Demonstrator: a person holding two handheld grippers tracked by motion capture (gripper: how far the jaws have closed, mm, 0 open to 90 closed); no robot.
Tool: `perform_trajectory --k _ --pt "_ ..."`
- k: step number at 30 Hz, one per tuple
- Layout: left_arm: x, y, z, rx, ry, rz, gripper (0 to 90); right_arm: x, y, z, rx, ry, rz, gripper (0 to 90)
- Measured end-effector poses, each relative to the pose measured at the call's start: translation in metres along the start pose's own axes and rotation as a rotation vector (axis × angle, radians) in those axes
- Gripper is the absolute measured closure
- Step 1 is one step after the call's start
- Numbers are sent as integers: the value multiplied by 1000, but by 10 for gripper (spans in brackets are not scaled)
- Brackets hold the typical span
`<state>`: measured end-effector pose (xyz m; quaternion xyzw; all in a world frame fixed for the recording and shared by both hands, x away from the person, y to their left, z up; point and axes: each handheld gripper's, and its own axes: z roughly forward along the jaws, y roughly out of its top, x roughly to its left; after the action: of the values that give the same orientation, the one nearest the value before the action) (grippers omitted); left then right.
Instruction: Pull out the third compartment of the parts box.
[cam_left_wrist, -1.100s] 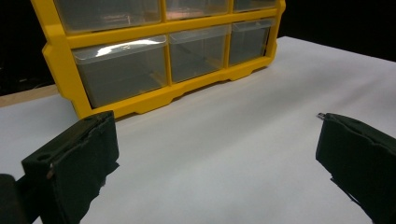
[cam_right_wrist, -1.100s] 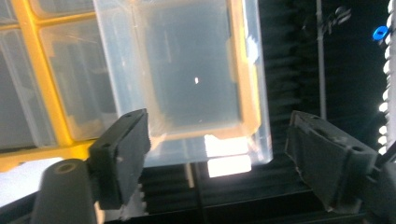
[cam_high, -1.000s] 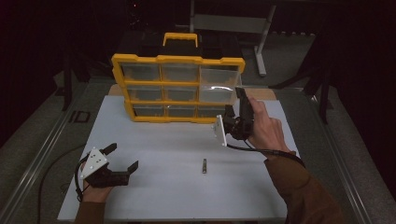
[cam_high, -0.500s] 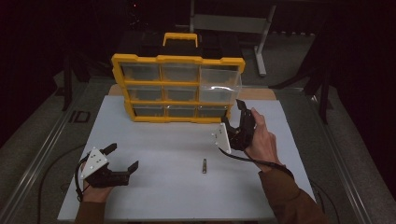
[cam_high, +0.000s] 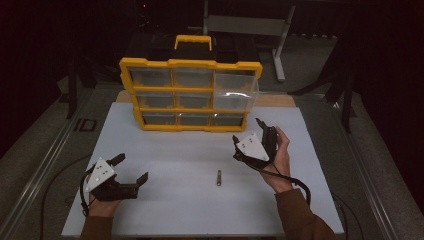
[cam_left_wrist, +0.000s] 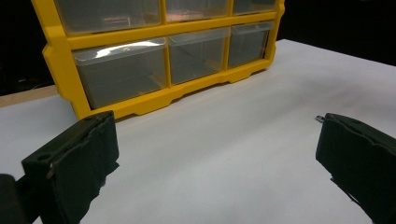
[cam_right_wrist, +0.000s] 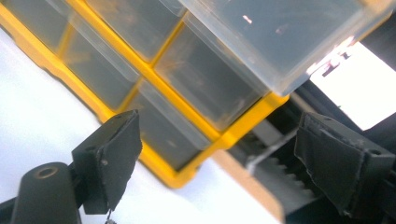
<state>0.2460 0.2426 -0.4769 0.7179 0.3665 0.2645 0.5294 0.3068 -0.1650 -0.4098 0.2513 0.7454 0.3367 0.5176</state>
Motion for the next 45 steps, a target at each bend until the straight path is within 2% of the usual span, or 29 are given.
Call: perform_trajectory --k 4,5,7,11,20,25,28,35,39,45 --pt "1 -1 0 0 -1 -9 0 -4 -6 -4 -13 50 121 143" --pt "2 -2 -1 0 0 -13 0 -6 -11 -7 -19 70 177 143" --pt "2 -3 -1 0 2 -20 0 -8 -17 -9 -19 83 233 144" --pt "2 -4 -3 5 8 -25 0 -8 -28 -12 -19 103 286 144" --pt "5 -6 0 21 17 -45 0 -10 -43 -19 -24 128 356 144" --pt "4 -6 2 33 18 -39 0 -12 -46 -20 -24 130 363 145" --pt "3 -6 2 32 21 -44 0 -11 -50 -22 -15 147 380 145" --pt "1 -5 1 39 24 -45 0 -6 -54 -22 8 172 385 143" --pt "0 -4 0 34 33 -58 0 -5 -63 -24 30 170 397 142" --pt "-3 3 0 53 45 -59 0 -18 -72 -28 25 142 459 143"
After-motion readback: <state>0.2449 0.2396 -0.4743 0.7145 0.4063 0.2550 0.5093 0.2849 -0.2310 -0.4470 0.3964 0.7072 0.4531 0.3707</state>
